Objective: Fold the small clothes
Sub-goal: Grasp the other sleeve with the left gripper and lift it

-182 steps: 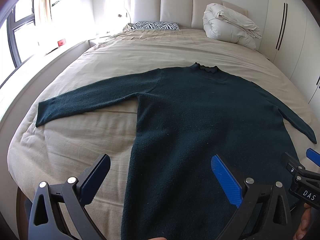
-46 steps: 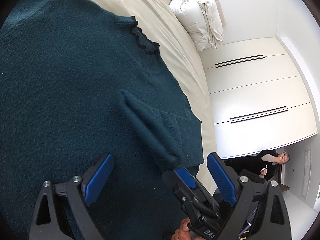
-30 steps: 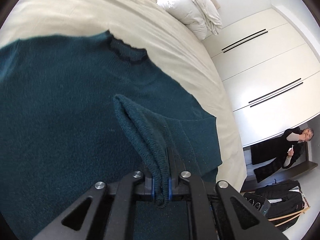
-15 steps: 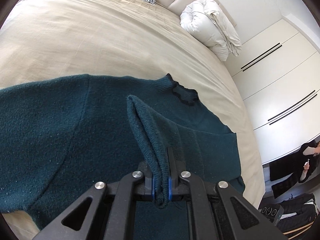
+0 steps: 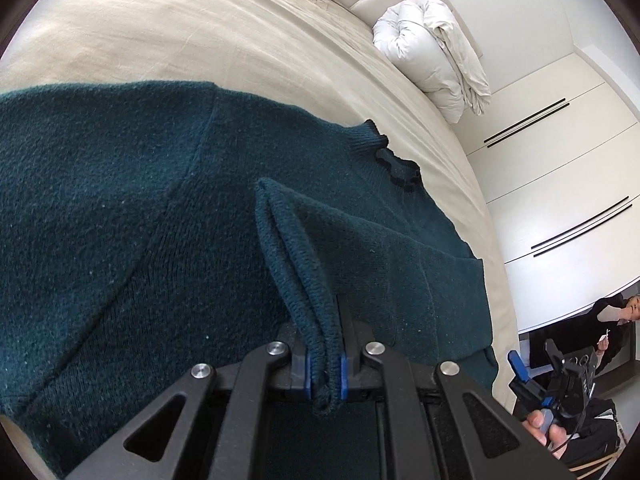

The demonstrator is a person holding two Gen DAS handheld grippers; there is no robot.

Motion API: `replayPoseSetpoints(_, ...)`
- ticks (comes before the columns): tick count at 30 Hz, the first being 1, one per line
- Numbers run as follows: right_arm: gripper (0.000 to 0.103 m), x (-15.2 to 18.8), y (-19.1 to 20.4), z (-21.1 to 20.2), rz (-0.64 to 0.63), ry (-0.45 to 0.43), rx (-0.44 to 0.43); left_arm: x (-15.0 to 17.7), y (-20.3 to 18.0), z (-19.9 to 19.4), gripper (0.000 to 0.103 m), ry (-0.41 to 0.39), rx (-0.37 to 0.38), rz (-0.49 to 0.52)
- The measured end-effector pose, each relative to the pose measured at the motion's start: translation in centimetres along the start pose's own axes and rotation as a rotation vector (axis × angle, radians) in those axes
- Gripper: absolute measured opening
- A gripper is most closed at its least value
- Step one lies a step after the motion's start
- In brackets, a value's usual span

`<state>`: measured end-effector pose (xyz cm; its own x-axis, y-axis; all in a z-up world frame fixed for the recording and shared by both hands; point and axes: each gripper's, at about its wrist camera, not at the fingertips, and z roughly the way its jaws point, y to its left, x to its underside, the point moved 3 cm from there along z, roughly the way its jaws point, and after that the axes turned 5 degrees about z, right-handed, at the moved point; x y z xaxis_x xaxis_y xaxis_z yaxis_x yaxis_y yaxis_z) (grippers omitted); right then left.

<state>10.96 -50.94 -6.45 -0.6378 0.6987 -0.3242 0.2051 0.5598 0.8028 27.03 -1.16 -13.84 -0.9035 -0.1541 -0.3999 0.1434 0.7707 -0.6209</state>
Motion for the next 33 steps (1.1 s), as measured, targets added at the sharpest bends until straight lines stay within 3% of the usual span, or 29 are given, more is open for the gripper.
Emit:
replayPoseSetpoints(6, 0.069, -5.7, -0.8, 3.3, 0.083, 0.069, -0.057, 0.7, 1.3, 0.4, 0.012, -0.082, 0.092, 0.045)
replayPoseSetpoints(12, 0.069, -7.8, -2.1, 8.3, 0.105, 0.175, -0.042, 0.5, 1.8, 0.5, 0.012, -0.100, 0.125, 0.035)
replayPoseSetpoints(23, 0.069, -14.2, -5.0, 12.2, 0.226, 0.106, -0.072, 1.5, 2.1, 0.0, 0.012, -0.135, 0.115, 0.066)
replayPoseSetpoints(27, 0.069, -13.2, -4.5, 12.2, 0.182, 0.124, -0.072, 1.7, 2.0, -0.1, 0.012, -0.138, 0.117, 0.066)
replayPoseSetpoints(33, 0.069, -6.3, -3.4, 7.6, 0.096, 0.160, -0.060, 1.6, 1.7, -0.7, 0.014, -0.115, 0.139, 0.058)
